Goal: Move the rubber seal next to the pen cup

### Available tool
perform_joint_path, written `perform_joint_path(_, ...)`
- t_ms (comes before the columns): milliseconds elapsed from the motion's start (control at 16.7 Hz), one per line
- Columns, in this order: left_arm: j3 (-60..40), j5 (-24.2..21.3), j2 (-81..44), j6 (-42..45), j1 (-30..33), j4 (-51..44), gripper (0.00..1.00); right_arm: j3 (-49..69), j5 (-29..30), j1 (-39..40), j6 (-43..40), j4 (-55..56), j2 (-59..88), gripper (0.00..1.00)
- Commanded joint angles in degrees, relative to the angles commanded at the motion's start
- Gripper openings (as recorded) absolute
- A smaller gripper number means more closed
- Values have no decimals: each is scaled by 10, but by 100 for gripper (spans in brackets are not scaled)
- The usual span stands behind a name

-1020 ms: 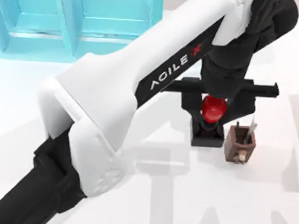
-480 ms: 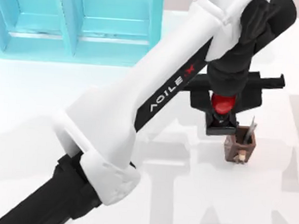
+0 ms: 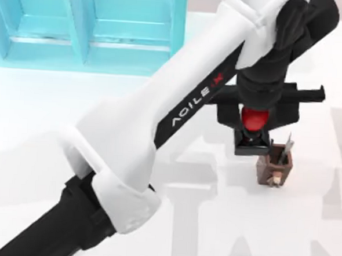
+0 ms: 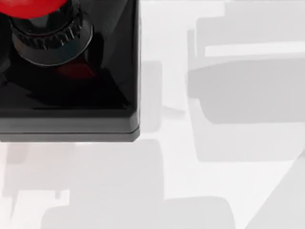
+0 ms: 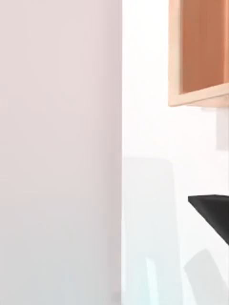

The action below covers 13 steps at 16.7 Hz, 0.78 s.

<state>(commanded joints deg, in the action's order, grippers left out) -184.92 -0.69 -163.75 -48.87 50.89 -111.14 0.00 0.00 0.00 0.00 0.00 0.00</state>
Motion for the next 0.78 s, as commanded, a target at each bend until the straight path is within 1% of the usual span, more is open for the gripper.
perform_joint_path(540, 0, 0, 0, 0, 0, 0, 98, 0, 0, 0, 0, 0, 0, 100)
perform_joint_path(600, 0, 0, 0, 0, 0, 0, 100, 0, 0, 0, 0, 0, 0, 100)
perform_joint_path(780, 0, 0, 0, 0, 0, 0, 100, 0, 0, 0, 0, 0, 0, 100)
